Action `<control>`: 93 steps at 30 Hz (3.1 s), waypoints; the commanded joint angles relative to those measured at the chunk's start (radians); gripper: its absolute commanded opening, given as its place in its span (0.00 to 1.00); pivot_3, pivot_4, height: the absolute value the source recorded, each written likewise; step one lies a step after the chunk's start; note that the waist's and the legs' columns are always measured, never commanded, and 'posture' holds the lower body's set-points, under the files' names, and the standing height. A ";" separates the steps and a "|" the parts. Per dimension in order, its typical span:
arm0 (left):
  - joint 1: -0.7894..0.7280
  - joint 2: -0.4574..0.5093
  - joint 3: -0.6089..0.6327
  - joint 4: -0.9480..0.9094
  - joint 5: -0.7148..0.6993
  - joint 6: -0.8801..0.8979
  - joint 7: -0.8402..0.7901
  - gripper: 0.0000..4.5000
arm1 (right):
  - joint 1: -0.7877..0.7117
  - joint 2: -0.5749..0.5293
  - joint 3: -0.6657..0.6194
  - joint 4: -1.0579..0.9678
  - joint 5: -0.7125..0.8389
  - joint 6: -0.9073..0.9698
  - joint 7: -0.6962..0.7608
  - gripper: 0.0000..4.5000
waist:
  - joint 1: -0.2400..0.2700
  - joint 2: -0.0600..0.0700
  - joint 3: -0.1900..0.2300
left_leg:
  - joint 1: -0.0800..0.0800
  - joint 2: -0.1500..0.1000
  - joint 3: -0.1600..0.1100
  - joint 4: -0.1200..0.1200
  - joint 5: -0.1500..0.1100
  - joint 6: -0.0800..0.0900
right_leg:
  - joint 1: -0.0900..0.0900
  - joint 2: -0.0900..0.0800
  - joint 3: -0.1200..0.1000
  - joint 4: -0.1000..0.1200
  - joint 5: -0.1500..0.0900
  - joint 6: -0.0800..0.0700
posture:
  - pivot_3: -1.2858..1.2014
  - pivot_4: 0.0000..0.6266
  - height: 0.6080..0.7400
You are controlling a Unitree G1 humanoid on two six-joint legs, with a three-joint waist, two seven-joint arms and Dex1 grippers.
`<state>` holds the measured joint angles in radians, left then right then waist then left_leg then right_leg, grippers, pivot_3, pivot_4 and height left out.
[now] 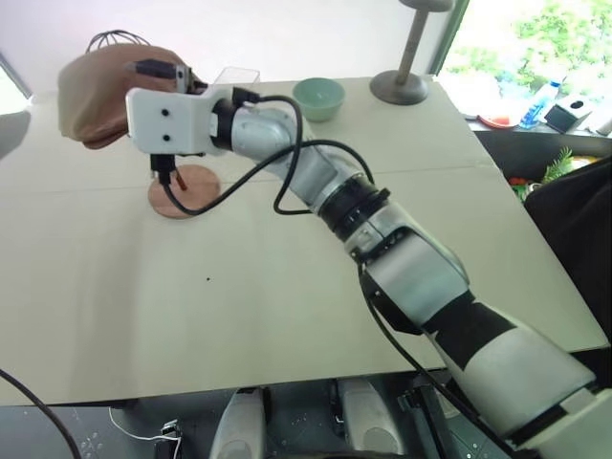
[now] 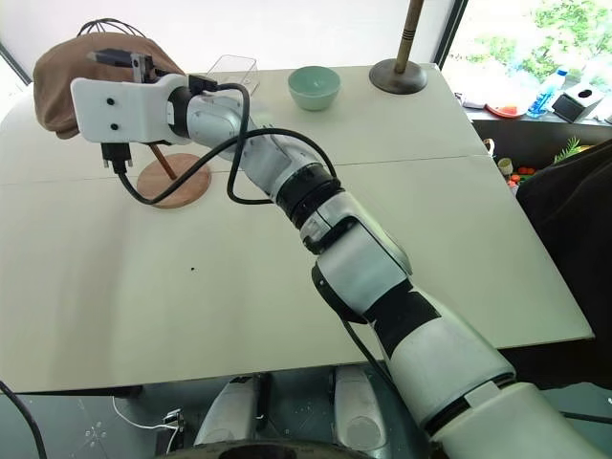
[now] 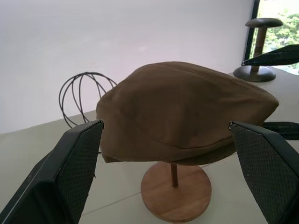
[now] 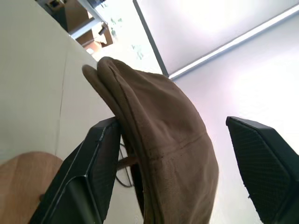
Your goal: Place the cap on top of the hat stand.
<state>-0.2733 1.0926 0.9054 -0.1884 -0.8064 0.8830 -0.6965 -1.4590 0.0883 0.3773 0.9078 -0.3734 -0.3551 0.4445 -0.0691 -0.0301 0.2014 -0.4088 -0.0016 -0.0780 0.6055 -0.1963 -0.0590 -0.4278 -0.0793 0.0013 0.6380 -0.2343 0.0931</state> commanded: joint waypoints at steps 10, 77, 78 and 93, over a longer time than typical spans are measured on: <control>-0.106 0.078 -0.179 0.027 0.006 -0.070 -0.105 1.00 | 0.335 -0.242 -0.066 -0.674 0.126 0.289 0.299 0.81 | 0.003 -0.001 0.000 | 0.000 0.000 0.000 0.002 0.000 0.000 | 0.000 0.000 0.000 0.004 0.000 0.000 | 0.52 0.24 1.00; -0.169 -0.041 -0.572 0.221 0.871 -1.297 0.197 0.01 | 0.311 -0.787 -0.476 -1.010 1.156 1.569 0.454 1.00 | 0.028 0.003 0.003 | -0.001 0.001 0.003 0.006 0.000 0.001 | -0.002 -0.001 0.000 0.008 -0.004 -0.003 | 0.52 0.24 1.00; -0.174 -0.037 -0.564 0.262 0.850 -1.340 0.187 0.01 | 0.311 -0.786 -0.475 -1.010 1.156 1.571 0.453 1.00 | 0.028 0.003 0.003 | -0.001 0.001 0.003 0.006 0.000 0.001 | -0.002 -0.001 0.000 0.008 -0.004 -0.003 | 0.52 0.24 1.00; -0.393 0.028 -0.729 0.907 0.800 -1.981 -0.006 0.01 | 0.252 -0.831 -0.477 -0.983 1.162 1.566 0.490 1.00 | 0.026 0.003 0.003 | -0.001 0.001 0.004 0.007 0.000 0.001 | -0.002 -0.001 0.000 0.008 -0.004 -0.003 | 0.52 0.24 1.00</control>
<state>-0.6430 1.0995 0.1708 0.6904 0.0156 -1.0371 -0.6893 -1.1639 -0.7271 -0.0692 -0.0643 0.7700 1.2296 0.9241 -0.0426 -0.0273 0.2043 -0.4102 -0.0009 -0.0744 0.6121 -0.1967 -0.0577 -0.4298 -0.0803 0.0012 0.6463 -0.2384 0.0903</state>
